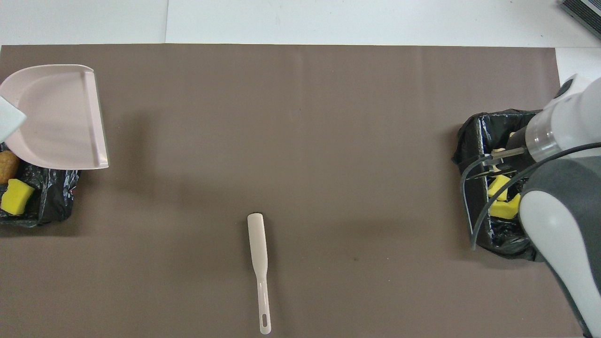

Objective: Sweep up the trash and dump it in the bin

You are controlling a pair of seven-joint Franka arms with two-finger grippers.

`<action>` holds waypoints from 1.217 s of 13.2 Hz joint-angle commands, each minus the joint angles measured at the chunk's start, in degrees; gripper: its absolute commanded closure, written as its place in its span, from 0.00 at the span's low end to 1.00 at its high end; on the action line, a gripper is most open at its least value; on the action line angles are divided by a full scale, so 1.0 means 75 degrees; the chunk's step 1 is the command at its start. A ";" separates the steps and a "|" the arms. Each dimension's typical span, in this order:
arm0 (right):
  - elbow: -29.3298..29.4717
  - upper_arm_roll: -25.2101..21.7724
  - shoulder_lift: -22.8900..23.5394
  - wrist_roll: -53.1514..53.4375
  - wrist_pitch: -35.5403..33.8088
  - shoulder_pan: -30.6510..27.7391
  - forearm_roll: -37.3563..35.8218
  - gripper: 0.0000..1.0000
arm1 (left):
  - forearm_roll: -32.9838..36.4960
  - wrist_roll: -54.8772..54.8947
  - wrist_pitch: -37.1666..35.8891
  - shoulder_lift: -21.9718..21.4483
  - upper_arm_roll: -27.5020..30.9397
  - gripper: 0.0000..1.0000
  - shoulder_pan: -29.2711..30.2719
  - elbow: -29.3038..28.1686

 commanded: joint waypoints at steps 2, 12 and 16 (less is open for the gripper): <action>0.0319 -0.0919 0.0099 -0.0213 -0.0006 0.0034 -0.0048 0.00 | -0.1193 -0.2353 -0.0311 0.0530 0.0112 1.00 -0.0968 0.0053; -0.0197 -0.1472 -0.0839 0.0397 -0.0337 0.0608 0.0046 0.00 | -0.3950 -0.9153 0.0368 0.1340 0.0112 1.00 -0.3101 0.0135; -0.0185 -0.1461 -0.0826 0.0420 -0.0323 0.0632 0.0046 0.00 | -0.4268 -1.1894 0.0310 0.2392 0.0124 1.00 -0.3745 0.1455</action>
